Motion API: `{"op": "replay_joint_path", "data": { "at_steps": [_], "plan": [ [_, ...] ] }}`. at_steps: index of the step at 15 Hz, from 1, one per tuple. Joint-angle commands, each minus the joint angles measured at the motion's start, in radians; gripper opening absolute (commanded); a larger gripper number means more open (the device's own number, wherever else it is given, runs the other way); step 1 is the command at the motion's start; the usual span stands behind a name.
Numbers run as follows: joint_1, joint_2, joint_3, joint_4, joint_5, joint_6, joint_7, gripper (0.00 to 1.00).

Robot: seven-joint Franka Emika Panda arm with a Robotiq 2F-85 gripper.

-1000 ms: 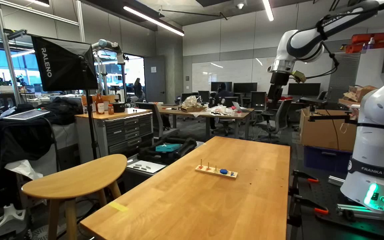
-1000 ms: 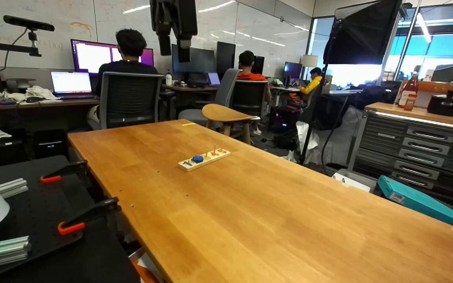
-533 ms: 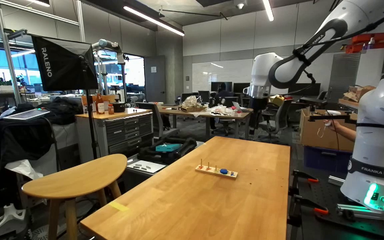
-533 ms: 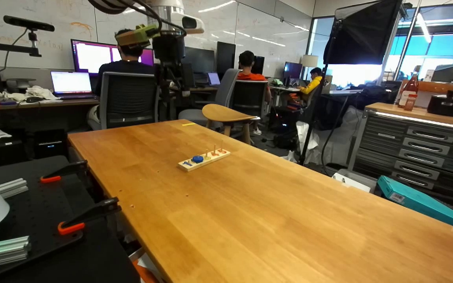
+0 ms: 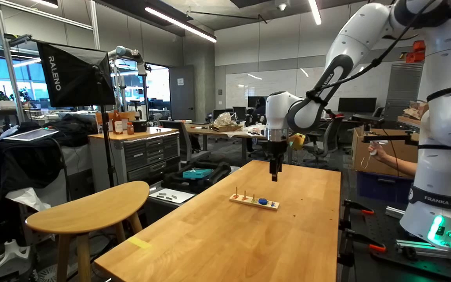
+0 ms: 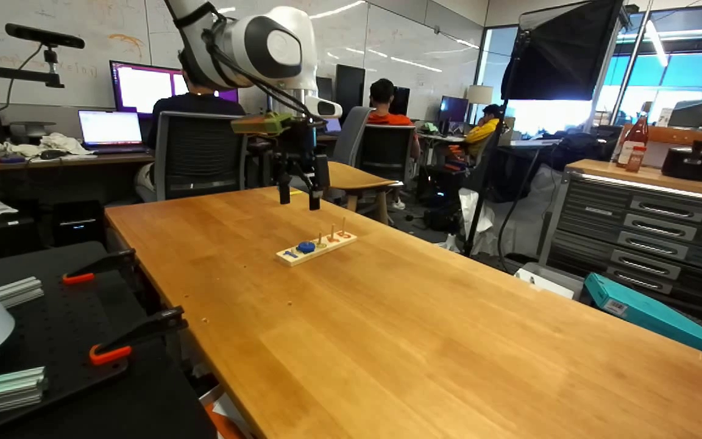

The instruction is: Take the blue object from the dowel and place it on the table

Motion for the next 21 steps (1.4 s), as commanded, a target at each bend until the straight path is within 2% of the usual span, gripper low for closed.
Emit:
{"op": "replay_joint_path", "data": {
  "at_steps": [1,7,14,15,16,21],
  "plan": [
    [0.053,0.170,-0.053,0.141,-0.019,0.015,0.012,1.00],
    [0.080,0.295,-0.073,0.202,0.040,0.081,-0.022,1.00],
    [0.105,0.351,-0.071,0.209,0.079,0.158,-0.028,1.00],
    [0.108,0.355,-0.073,0.210,0.080,0.165,-0.029,0.83],
    [0.110,0.358,-0.073,0.211,0.084,0.171,-0.031,0.72],
    [0.108,0.374,-0.074,0.219,0.099,0.187,-0.045,0.33]
  ]
}}
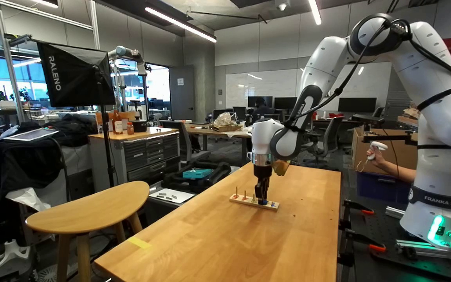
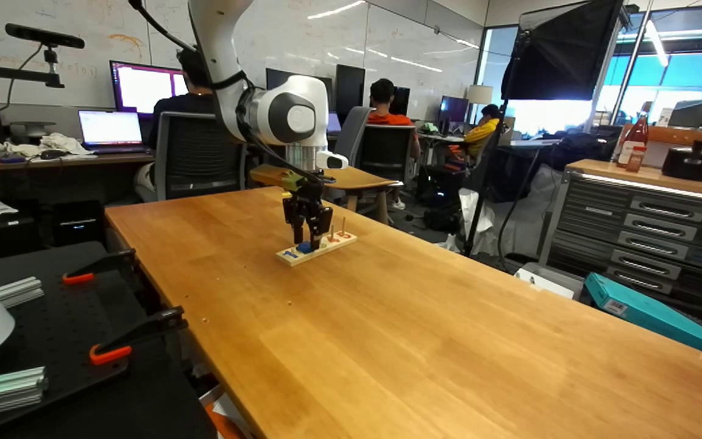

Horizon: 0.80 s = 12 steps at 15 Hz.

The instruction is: Take the blue object from the dowel and place it on the table

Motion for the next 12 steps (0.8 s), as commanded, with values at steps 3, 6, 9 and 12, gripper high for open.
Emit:
{"op": "replay_joint_path", "data": {
  "at_steps": [3,6,9,12],
  "plan": [
    [0.006,0.034,-0.012,0.042,0.046,0.012,-0.051,0.18],
    [0.001,-0.028,0.007,0.024,0.075,-0.019,-0.075,0.18],
    [0.001,-0.106,0.001,0.002,0.084,-0.033,-0.086,0.18],
    [-0.022,-0.142,-0.032,0.004,0.087,-0.057,-0.082,0.18]
  ]
}}
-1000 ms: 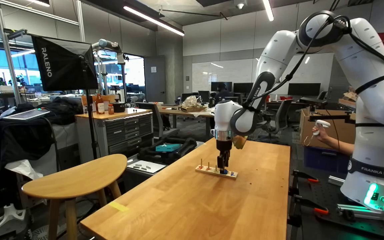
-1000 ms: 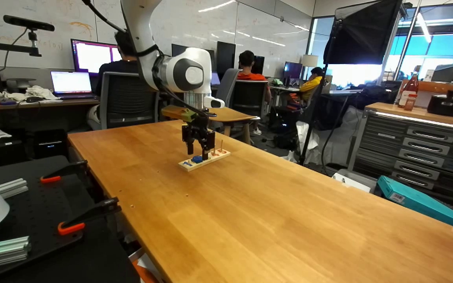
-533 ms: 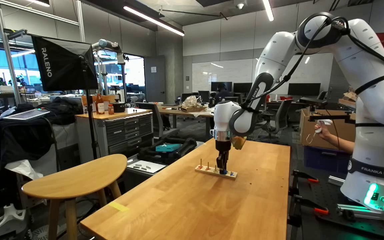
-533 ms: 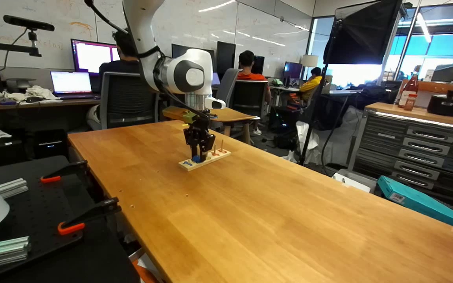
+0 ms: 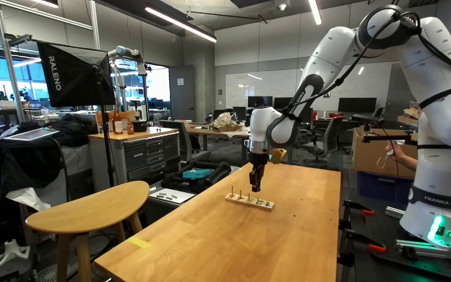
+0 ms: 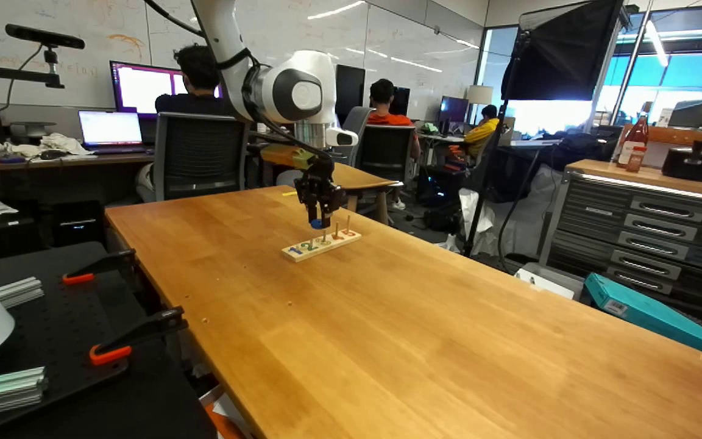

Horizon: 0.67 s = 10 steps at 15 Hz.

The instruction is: Take the blue object from the dowel and place it on the table

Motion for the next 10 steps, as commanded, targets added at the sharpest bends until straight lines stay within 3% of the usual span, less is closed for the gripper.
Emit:
{"op": "replay_joint_path", "data": {
  "at_steps": [1,2,6,10],
  "plan": [
    [-0.023,-0.050,-0.053,-0.011,0.013,-0.036,-0.021,0.18],
    [-0.050,-0.030,-0.069,0.060,0.021,-0.098,-0.050,0.18],
    [-0.105,0.092,-0.144,0.136,-0.005,-0.113,-0.081,0.18],
    [-0.151,0.204,-0.157,0.198,0.002,-0.119,-0.118,0.18]
  ]
}}
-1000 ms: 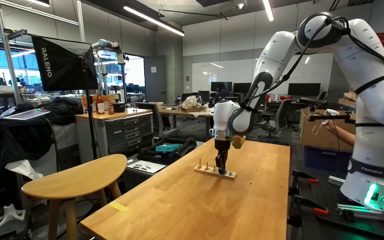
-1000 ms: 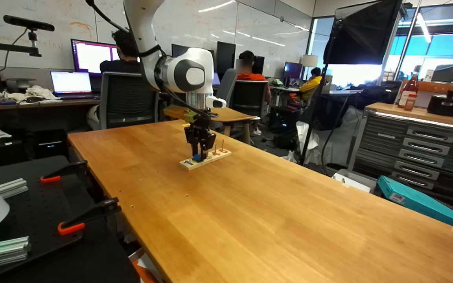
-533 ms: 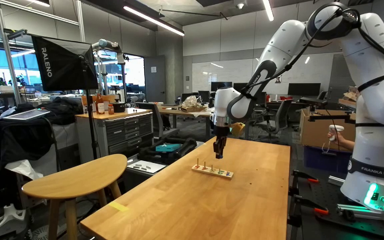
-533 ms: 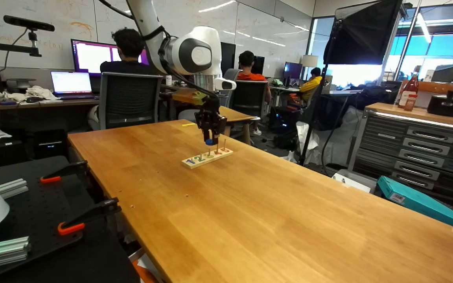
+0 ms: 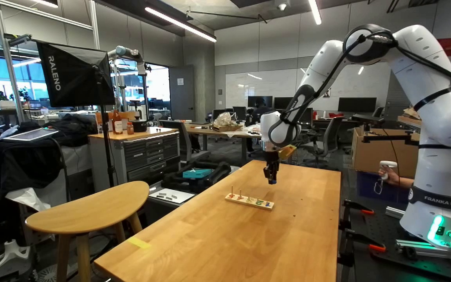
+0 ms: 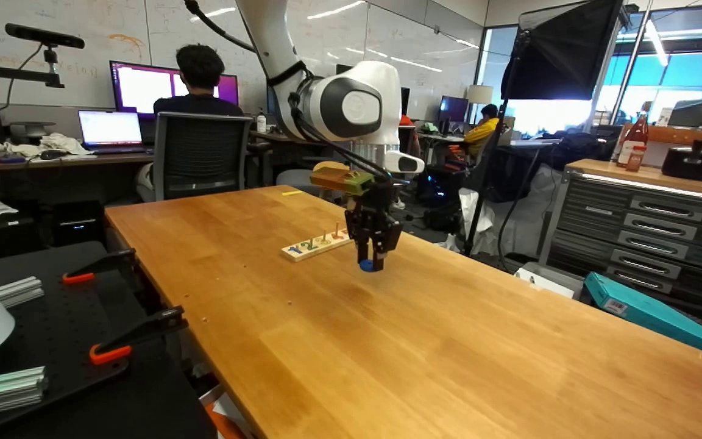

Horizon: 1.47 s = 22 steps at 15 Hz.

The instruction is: Take the blue object from the dowel and place it on the table

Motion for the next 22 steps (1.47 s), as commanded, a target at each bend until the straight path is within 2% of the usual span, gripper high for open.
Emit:
{"op": "replay_joint_path", "data": {
  "at_steps": [1,2,3,4,5,8,10,16,18,22],
  "plan": [
    [-0.017,0.127,-0.010,0.114,0.001,-0.031,-0.031,0.18],
    [-0.023,0.150,-0.006,0.134,0.006,-0.041,-0.035,0.18],
    [-0.027,0.159,-0.004,0.150,0.008,-0.051,-0.042,0.68],
    [-0.027,0.161,0.002,0.161,0.009,-0.060,-0.049,0.69],
    [0.007,0.058,0.016,0.026,-0.005,-0.033,-0.042,0.76],
    [0.043,-0.087,0.064,-0.106,-0.024,-0.053,-0.094,0.98],
    [0.069,-0.173,0.097,-0.172,-0.025,-0.052,-0.121,1.00],
    [0.109,-0.492,0.188,-0.337,0.032,-0.168,-0.190,1.00],
    [0.119,-0.602,0.196,-0.372,0.056,-0.210,-0.216,1.00],
    [0.116,-0.811,0.158,-0.382,0.067,-0.354,-0.228,1.00]
  ]
}}
